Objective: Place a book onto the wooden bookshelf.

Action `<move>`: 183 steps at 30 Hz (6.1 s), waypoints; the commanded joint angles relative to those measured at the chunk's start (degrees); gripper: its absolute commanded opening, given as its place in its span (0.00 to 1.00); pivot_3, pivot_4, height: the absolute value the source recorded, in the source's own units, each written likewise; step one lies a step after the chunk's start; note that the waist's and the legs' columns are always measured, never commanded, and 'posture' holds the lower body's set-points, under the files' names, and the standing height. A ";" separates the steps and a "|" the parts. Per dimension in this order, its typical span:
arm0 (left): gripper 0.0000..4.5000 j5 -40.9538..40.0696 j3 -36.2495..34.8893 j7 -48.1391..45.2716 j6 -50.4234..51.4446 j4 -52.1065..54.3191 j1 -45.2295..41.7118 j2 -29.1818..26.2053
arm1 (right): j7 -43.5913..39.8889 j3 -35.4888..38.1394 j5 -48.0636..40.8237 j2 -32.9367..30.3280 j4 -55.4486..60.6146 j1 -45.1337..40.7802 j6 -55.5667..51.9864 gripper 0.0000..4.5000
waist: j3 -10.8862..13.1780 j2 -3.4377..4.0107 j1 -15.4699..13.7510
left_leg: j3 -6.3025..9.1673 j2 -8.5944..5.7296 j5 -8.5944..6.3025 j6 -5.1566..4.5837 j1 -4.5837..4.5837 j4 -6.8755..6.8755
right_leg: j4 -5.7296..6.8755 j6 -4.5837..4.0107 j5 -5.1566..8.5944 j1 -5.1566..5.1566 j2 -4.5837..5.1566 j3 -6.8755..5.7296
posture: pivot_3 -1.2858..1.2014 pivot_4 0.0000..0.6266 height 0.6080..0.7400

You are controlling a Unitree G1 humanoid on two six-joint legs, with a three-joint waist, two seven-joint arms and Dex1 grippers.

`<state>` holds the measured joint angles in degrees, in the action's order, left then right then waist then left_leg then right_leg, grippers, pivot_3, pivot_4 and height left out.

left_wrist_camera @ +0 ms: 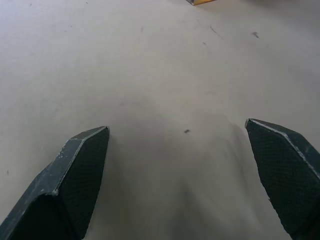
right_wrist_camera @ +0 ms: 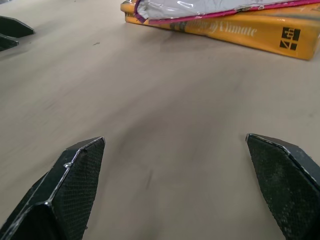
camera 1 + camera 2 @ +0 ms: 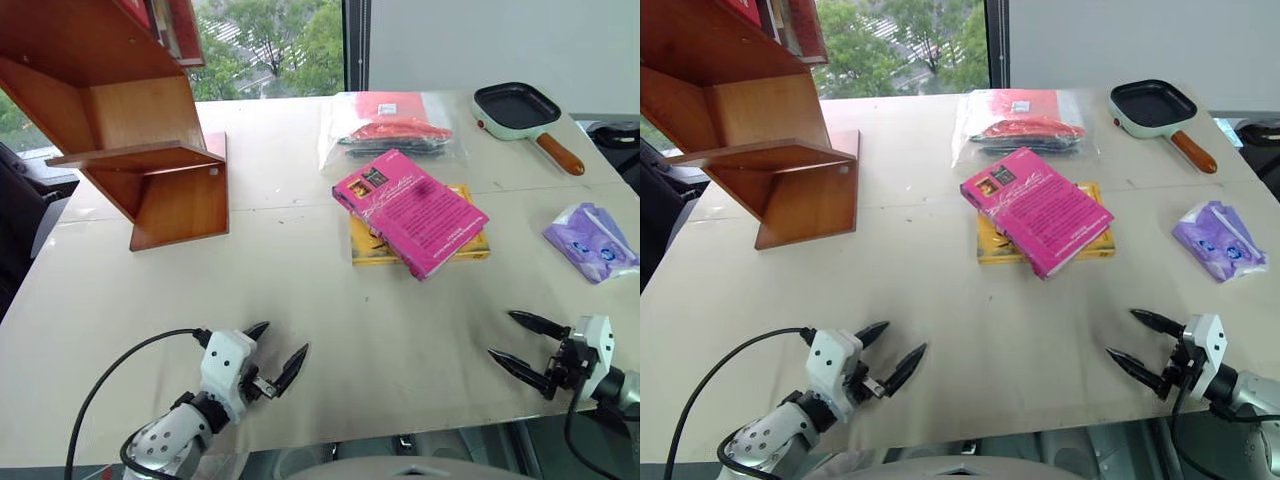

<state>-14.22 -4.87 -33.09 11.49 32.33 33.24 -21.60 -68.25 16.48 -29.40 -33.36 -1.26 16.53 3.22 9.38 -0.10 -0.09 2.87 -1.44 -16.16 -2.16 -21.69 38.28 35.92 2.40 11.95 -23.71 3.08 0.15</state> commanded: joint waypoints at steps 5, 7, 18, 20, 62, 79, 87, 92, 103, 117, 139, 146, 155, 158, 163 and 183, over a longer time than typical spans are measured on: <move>1.00 -1.61 -1.76 -0.39 -2.13 -0.63 -0.01 -0.64 | -1.31 0.31 -0.15 -0.04 -4.50 -5.18 3.64 1.00 | 0.06 -0.06 -0.60 | -0.13 -0.01 -0.06 -0.03 -0.02 0.04 | -0.09 -0.20 0.12 0.00 0.04 0.10 | 0.52 0.24 0.96; 1.00 -1.47 -1.80 -0.47 -2.60 -0.56 0.37 -0.88 | -1.50 0.19 -0.20 -0.01 -4.96 -5.59 3.80 1.00 | 0.06 -0.08 -0.79 | -0.13 -0.01 -0.06 -0.04 0.00 0.07 | -0.09 -0.09 0.18 0.02 0.03 0.07 | 0.52 0.24 0.96; 1.00 -0.76 -2.92 -0.77 -3.40 -1.35 -3.43 -3.87 | -0.84 -1.28 -0.24 -0.66 -4.09 -7.24 1.45 1.00 | 0.06 -0.06 -0.71 | -0.09 0.02 -0.05 -0.04 0.04 0.10 | -0.04 -0.18 0.12 0.09 -0.03 0.00 | 0.52 0.24 0.96; 1.00 -1.66 -2.95 -0.49 -2.44 -1.04 -5.04 -4.01 | -0.42 -1.62 -0.02 -0.60 -4.22 -7.86 1.21 1.00 | 0.05 -0.06 -0.71 | -0.11 0.01 -0.05 -0.04 0.04 0.10 | -0.03 -0.18 0.11 0.10 -0.04 -0.02 | 0.52 0.24 0.96; 1.00 -35.98 -20.05 -12.91 28.98 3.54 -36.02 -31.20 | 6.20 -11.57 22.54 -0.45 -69.31 -76.77 5.22 0.02 | 0.32 -0.22 0.98 | -0.81 0.08 0.11 0.25 -0.27 0.01 | -0.04 0.01 -0.28 -0.53 -0.11 0.69 | 0.52 0.24 0.96; 1.00 -34.68 -19.51 -12.67 29.01 5.22 -31.91 -30.59 | -3.50 -12.76 24.29 6.22 -68.00 -77.76 8.69 0.02 | 0.32 -0.22 1.46 | -0.86 0.08 0.12 0.27 -0.19 0.01 | 0.03 0.02 -0.30 -0.54 -0.13 0.76 | 0.52 0.24 0.96; 1.00 -33.70 -19.29 -12.84 28.43 5.63 -30.24 -30.29 | -4.36 -12.63 24.29 7.74 -67.23 -76.85 9.27 0.02 | 0.32 -0.22 1.83 | -0.85 0.07 0.12 0.27 -0.20 0.01 | 0.04 0.02 -0.30 -0.54 -0.10 0.76 | 0.52 0.24 0.96; 1.00 -33.49 -19.06 -12.54 28.26 6.22 -29.33 -29.52 | -4.80 -12.77 24.42 8.29 -67.25 -76.94 9.40 0.02 | 0.32 -0.22 2.13 | -0.83 0.07 0.12 0.28 -0.20 0.01 | 0.04 0.02 -0.30 -0.54 -0.09 0.75 | 0.52 0.24 0.96; 1.00 -28.56 -22.73 -12.99 25.11 6.12 -23.48 -29.02 | -6.24 -12.83 24.49 9.28 -67.73 -77.47 9.82 0.02 | 0.32 -0.21 2.40 | -0.83 0.07 0.11 0.27 -0.19 -0.01 | 0.05 0.01 -0.30 -0.55 -0.08 0.75 | 0.52 0.24 0.96; 1.00 -27.43 -26.10 -14.24 23.56 5.96 -20.60 -28.93 | -5.47 -12.91 24.89 11.52 -68.43 -77.78 10.70 0.02 | 0.32 -0.21 2.41 | -0.83 0.07 0.11 0.28 -0.19 -0.03 | 0.05 0.01 -0.30 -0.55 -0.06 0.74 | 0.52 0.24 0.96; 1.00 -32.79 -14.91 -12.82 30.76 -16.51 -35.61 -17.88 | -8.80 -0.49 2.78 -13.88 -1.09 -38.24 -25.17 0.96 | 0.27 -0.12 0.55 | -0.67 0.09 -0.05 -0.01 -0.20 0.02 | 0.24 0.02 -0.31 -0.55 -0.02 0.59 | 0.52 0.24 0.96; 1.00 -38.53 -10.92 -10.56 40.98 -32.54 -50.10 -7.46 | 5.85 17.60 -17.30 -16.12 33.93 -17.39 -47.91 0.98 | 0.24 -0.33 -0.06 | -0.79 0.01 -0.05 -0.03 -0.08 0.27 | 0.50 0.10 -0.32 -0.50 -0.08 0.59 | 0.52 0.24 0.96; 1.00 -40.42 -13.41 -2.00 51.25 -58.84 -66.70 5.32 | 17.79 33.32 -29.32 -12.77 49.83 -0.96 -52.17 0.98 | 0.06 -0.81 -0.85 | -0.72 0.01 -0.04 -0.06 -0.04 0.65 | 0.53 0.16 -0.33 -0.19 -0.38 0.42 | 0.52 0.24 0.96; 1.00 -39.37 -14.43 -1.20 52.13 -66.62 -70.78 7.50 | 19.49 33.79 -30.82 -12.15 51.44 1.39 -50.74 0.98 | 0.03 -0.83 -0.98 | -0.72 -0.02 -0.06 -0.08 -0.04 0.84 | 0.53 0.24 -0.37 -0.10 -0.38 0.41 | 0.52 0.24 0.96; 1.00 -37.18 -14.70 -3.70 53.08 -75.90 -76.34 9.72 | 20.51 33.47 -29.91 -11.24 53.00 3.84 -46.16 0.98 | -0.02 -0.87 -0.93 | -0.69 -0.08 -0.07 -0.12 0.02 0.92 | 0.52 0.46 -0.27 0.01 -0.36 0.38 | 0.52 0.24 0.96; 0.14 -38.92 -20.62 -5.64 61.99 -63.11 -71.71 6.44 | 19.93 29.28 -29.25 -13.30 49.87 5.76 -37.62 1.00 | -0.04 -0.83 -0.26 | -0.74 0.03 -0.09 -0.11 0.00 0.81 | 0.42 0.33 -0.35 -0.07 -0.07 0.63 | 0.52 0.24 0.96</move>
<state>-49.73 -22.15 -40.59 70.80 -36.31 -40.30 -14.69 -48.03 45.45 -58.65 -45.94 48.80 22.49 -35.75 9.34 -0.93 -0.35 2.14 -1.38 -16.25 -2.27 -21.72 39.08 36.34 2.73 11.60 -23.81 3.01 0.85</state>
